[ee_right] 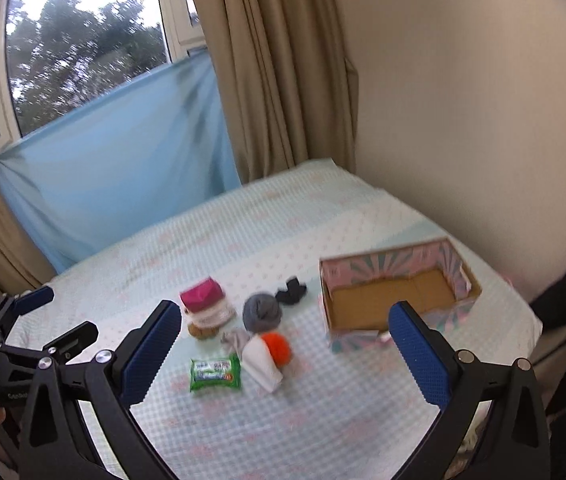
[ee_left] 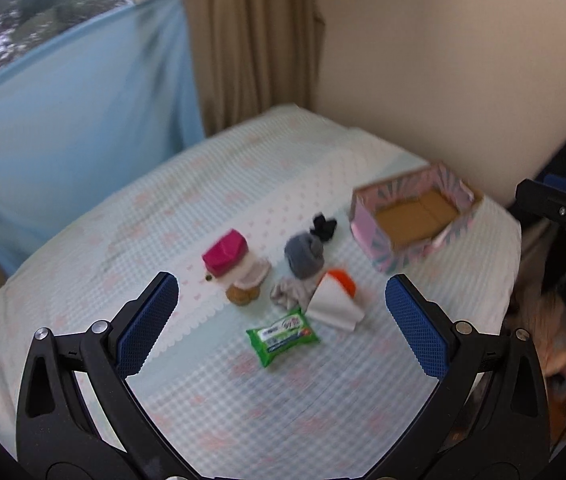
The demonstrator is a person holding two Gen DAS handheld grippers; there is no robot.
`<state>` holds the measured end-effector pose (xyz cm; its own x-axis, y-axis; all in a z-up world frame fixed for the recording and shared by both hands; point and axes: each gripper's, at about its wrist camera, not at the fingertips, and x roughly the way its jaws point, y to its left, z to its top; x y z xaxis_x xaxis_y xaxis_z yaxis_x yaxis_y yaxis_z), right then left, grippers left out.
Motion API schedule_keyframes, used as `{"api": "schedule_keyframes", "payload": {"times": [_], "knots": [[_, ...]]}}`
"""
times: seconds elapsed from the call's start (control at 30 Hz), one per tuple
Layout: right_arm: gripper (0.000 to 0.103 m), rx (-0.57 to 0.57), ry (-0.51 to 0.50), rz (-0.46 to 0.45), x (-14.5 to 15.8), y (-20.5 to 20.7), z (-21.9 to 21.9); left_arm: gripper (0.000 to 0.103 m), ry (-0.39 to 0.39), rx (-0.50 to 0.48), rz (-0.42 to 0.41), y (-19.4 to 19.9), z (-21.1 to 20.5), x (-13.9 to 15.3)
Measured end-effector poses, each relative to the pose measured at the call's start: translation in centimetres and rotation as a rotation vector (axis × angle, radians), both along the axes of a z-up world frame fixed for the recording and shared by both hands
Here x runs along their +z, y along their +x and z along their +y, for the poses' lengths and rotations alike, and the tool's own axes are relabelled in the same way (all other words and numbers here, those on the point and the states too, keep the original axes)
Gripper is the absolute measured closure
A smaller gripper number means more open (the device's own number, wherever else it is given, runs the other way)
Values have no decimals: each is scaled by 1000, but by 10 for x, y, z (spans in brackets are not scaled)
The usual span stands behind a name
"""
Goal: Organize soft objects
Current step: 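Grasp the green wipes pack with the left tool while the right tool grasps the white towel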
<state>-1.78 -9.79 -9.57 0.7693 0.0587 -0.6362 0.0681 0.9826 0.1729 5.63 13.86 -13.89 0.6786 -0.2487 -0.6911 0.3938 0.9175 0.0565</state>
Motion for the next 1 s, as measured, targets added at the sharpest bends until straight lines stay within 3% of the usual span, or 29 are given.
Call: {"api": "schedule_keyframes", "payload": {"times": [0.2, 0.33, 0.7, 0.83, 1.0], "knots": [[0, 2, -8, 74, -52, 18, 21, 0, 69, -132, 52, 33, 3, -62], [0, 31, -10, 137, -94, 39, 34, 0, 88, -206, 121, 56, -2, -121], [1, 191, -75, 302, -217, 103, 66, 0, 246, -403, 230, 97, -29, -263], [15, 277, -102, 377, -261, 123, 74, 2, 292, -475, 241, 104, -37, -297], [31, 345, -123, 438, -296, 137, 82, 5, 321, -528, 256, 108, -43, -317]]}}
